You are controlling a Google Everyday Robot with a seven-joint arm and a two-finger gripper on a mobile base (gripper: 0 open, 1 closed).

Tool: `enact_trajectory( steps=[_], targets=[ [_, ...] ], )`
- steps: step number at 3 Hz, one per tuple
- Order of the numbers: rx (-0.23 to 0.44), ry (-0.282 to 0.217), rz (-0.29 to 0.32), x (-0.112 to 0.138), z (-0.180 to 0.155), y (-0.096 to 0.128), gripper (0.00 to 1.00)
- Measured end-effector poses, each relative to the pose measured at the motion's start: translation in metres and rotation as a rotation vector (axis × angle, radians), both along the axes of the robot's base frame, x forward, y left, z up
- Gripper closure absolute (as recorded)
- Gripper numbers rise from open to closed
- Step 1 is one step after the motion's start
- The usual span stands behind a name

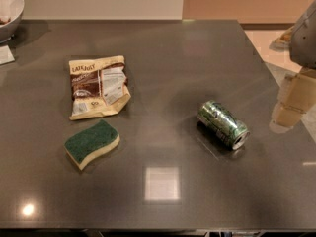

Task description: Place green can upright

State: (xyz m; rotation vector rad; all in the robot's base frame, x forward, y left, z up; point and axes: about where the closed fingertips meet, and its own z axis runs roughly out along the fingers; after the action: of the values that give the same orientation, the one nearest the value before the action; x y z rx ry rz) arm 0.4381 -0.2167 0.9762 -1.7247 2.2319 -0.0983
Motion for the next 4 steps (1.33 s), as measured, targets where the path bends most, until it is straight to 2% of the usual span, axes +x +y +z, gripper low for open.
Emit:
enact_trajectory(
  steps=[1, 2, 3, 4],
  targets=[
    [-0.005, 0.0, 0.005, 0.0, 0.0, 0.002, 0.0],
    [-0.012, 0.045, 0.006, 0.0, -0.01, 0.017, 0.0],
    [-0.005, 0.113, -0.022, 0.001, -0.028, 0.035, 0.0],
    [-0.006, 0.15, -0.117, 0.003, -0.045, 0.044, 0.0]
  ],
)
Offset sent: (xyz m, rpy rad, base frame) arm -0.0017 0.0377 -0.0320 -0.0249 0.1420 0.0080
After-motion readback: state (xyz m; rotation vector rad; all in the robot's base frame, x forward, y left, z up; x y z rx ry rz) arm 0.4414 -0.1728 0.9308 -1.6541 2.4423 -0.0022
